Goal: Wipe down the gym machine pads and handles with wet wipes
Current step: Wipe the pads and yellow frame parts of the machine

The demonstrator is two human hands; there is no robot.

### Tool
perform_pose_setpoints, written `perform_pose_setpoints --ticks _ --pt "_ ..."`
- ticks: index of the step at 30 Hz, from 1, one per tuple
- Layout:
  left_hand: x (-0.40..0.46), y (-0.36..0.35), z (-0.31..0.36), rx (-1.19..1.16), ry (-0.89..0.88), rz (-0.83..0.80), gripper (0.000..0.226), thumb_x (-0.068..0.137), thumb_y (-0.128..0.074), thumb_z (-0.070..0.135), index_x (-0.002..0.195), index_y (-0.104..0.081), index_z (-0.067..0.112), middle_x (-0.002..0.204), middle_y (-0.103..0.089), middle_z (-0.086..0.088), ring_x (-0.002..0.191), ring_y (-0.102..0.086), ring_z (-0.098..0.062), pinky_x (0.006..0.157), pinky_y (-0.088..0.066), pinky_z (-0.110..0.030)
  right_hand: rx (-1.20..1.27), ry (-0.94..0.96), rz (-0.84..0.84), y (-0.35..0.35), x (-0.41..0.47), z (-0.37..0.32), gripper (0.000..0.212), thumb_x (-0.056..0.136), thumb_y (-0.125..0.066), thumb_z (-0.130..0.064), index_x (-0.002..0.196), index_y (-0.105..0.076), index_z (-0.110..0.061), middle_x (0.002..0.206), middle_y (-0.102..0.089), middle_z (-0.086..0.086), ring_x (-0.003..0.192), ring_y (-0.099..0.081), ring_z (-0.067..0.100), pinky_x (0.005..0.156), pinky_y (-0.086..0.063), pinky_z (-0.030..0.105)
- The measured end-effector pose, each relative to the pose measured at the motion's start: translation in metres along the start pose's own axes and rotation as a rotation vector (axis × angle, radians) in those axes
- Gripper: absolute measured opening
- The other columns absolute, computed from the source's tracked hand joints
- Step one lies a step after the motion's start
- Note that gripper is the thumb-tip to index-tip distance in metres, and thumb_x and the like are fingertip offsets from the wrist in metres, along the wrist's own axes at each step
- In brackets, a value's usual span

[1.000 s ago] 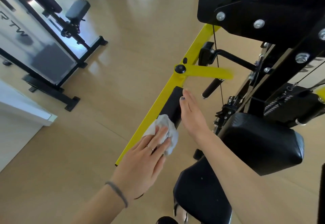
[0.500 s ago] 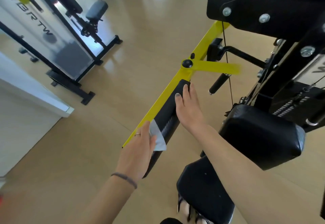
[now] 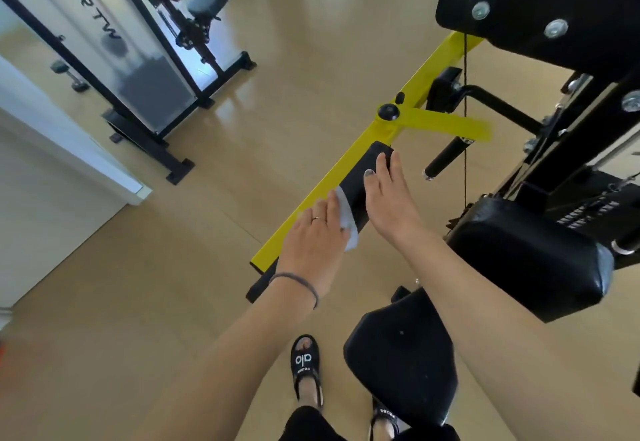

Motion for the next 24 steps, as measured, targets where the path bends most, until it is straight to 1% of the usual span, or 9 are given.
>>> perform_pose_setpoints --ticks 2,5,8,11,15,17,18,21,24 --pt "-0.046 -0.019 -0.021 -0.146 0.049 0.023 0.063 0.104 -0.037 0.029 0.156 -0.017 -0.001 0.162 -0.02 -0.022 0.145 -0.033 -0.035 0.116 -0.032 -0.04 0.123 -0.005 -0.024 0.0 -0.007 -0.008 0.052 0.111 -0.019 -0.019 0.161 -0.008 -0.004 0.169 0.009 0.013 0.156 0.014 0.029 0.127 -0.001 0.041" --pt "-0.12 -0.037 -0.047 -0.269 0.085 0.123 0.06 0.105 -0.025 0.035 0.146 -0.037 -0.007 0.14 -0.052 -0.022 0.12 -0.057 -0.034 0.096 -0.053 -0.039 0.176 0.004 0.011 -0.007 -0.007 -0.014 0.059 0.112 -0.023 -0.03 0.161 -0.003 -0.004 0.169 0.013 0.012 0.156 0.012 0.025 0.127 -0.002 0.042" --pt "-0.133 -0.043 -0.047 -0.235 0.036 0.197 0.06 0.099 -0.038 0.032 0.141 -0.038 -0.011 0.136 -0.049 -0.024 0.117 -0.053 -0.035 0.092 -0.055 -0.043 0.213 -0.052 0.06 -0.013 -0.002 -0.009 0.065 0.11 -0.025 -0.038 0.162 0.001 -0.01 0.169 0.016 0.009 0.156 0.014 0.02 0.128 -0.002 0.042" --pt "-0.082 -0.036 -0.037 -0.261 0.081 0.163 0.071 0.091 -0.06 0.034 0.144 -0.04 -0.009 0.133 -0.058 -0.023 0.118 -0.061 -0.033 0.097 -0.053 -0.04 0.228 -0.06 0.07 -0.015 0.001 -0.008 0.063 0.11 -0.024 -0.036 0.163 -0.001 -0.011 0.17 0.013 0.008 0.156 0.015 0.019 0.128 -0.001 0.041" --pt "-0.024 -0.018 -0.016 -0.18 0.032 0.062 0.069 0.105 -0.025 0.036 0.157 -0.004 -0.003 0.161 -0.023 -0.022 0.148 -0.029 -0.032 0.12 -0.027 -0.038 0.277 -0.05 0.071 -0.009 -0.002 -0.005 0.057 0.11 -0.021 -0.032 0.163 -0.007 -0.013 0.17 0.009 0.003 0.156 0.011 0.015 0.128 -0.004 0.039" --pt "-0.039 -0.017 -0.02 -0.178 -0.017 0.061 0.066 0.1 -0.01 0.033 0.157 -0.006 -0.001 0.164 -0.014 -0.02 0.151 -0.022 -0.032 0.121 -0.024 -0.038 0.303 -0.046 0.034 -0.007 -0.003 -0.002 0.054 0.111 -0.019 -0.03 0.163 -0.007 -0.016 0.17 0.01 -0.002 0.156 0.009 0.011 0.127 -0.004 0.034" --pt "-0.058 -0.016 -0.025 -0.211 -0.024 0.101 0.067 0.098 -0.012 0.033 0.156 -0.014 0.0 0.163 -0.02 -0.019 0.148 -0.029 -0.032 0.117 -0.031 -0.037 0.309 -0.045 0.028 -0.005 -0.004 0.0 0.054 0.112 -0.019 -0.03 0.163 -0.007 -0.018 0.17 0.01 -0.004 0.155 0.009 0.009 0.127 -0.004 0.032" --pt "-0.127 -0.036 -0.058 -0.636 0.215 0.164 0.063 0.102 -0.025 0.042 0.158 -0.02 0.013 0.157 -0.035 -0.009 0.137 -0.046 -0.024 0.102 -0.043 -0.026 0.315 -0.032 0.043 -0.005 -0.004 0.0 0.056 0.111 -0.02 -0.032 0.163 -0.003 -0.019 0.17 0.013 -0.003 0.156 0.009 0.01 0.127 -0.004 0.032" --pt "-0.154 -0.076 -0.056 -1.184 0.509 0.162 0.063 0.098 -0.025 0.057 0.156 -0.018 0.032 0.157 -0.033 0.003 0.141 -0.037 -0.012 0.114 -0.031 -0.025 0.323 -0.039 0.067 -0.012 -0.003 -0.004 0.06 0.11 -0.022 -0.036 0.163 0.0 -0.017 0.17 0.016 0.001 0.156 0.011 0.014 0.128 -0.003 0.038"
Point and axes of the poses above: each hand's wrist, its own x-axis towards the middle knuckle, its own y-axis out of the back of the hand, z = x × y, the point moved 8 cm from there along x, towards the middle knuckle
